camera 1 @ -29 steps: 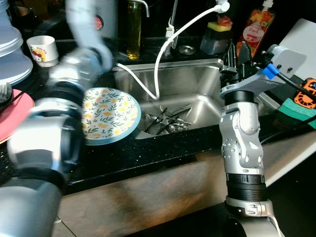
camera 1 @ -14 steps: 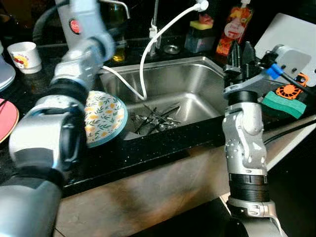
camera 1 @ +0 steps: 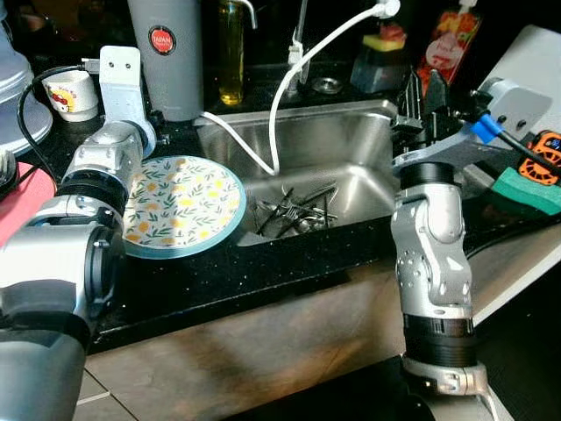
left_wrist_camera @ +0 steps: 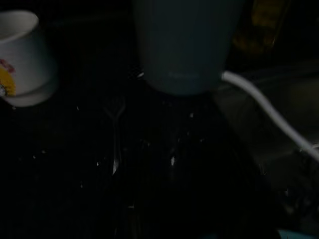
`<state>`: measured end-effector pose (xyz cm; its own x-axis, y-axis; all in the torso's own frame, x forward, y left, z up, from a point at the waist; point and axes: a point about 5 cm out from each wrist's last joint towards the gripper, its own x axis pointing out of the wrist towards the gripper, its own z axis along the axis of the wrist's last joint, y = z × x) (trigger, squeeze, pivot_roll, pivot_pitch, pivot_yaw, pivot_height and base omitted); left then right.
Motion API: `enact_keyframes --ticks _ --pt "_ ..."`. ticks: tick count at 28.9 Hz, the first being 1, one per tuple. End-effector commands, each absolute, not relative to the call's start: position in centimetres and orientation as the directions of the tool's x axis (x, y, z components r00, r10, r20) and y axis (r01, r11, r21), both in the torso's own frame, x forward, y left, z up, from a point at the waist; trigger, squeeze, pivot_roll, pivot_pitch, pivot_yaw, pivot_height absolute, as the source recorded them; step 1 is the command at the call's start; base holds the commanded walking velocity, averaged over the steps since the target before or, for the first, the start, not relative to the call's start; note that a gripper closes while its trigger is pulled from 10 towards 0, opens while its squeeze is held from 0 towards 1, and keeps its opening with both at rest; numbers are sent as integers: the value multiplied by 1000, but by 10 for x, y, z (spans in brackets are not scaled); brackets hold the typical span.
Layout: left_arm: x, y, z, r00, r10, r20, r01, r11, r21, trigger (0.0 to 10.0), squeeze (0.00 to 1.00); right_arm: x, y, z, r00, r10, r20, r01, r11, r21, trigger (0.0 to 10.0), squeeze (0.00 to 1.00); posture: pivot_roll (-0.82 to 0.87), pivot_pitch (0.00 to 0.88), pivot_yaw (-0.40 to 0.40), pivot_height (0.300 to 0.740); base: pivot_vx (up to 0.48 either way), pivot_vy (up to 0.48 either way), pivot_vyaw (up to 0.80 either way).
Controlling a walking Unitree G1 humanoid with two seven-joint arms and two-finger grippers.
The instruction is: Kitchen organization
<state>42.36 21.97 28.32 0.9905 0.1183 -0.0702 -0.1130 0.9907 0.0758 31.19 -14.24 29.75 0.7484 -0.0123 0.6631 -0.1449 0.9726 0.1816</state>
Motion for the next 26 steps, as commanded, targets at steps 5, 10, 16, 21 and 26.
enact_keyframes --ticks 5,10,16,21,26 --pt "419 241 291 981 183 -71 -172 976 136 10000 0 310 -142 294 762 45 646 -188 970 154 10000 0 187 196 -12 740 0 0 0" --pt "413 260 312 978 207 -20 -203 970 133 10000 0 312 -143 303 754 62 654 -200 970 139 10000 0 214 268 -21 740 0 0 0" --pt "411 265 329 986 166 22 -168 983 80 10000 0 314 -141 317 721 114 683 -240 967 91 10000 0 220 308 -36 740 0 0 0" --pt "408 267 342 991 135 26 -136 991 17 10000 0 311 -138 335 671 153 725 -270 962 47 10000 0 225 328 -34 740 0 0 0" --pt "407 272 339 985 169 -26 -169 985 -21 10000 0 308 -135 340 657 165 736 -275 961 30 10000 0 211 328 -29 740 0 0 0"
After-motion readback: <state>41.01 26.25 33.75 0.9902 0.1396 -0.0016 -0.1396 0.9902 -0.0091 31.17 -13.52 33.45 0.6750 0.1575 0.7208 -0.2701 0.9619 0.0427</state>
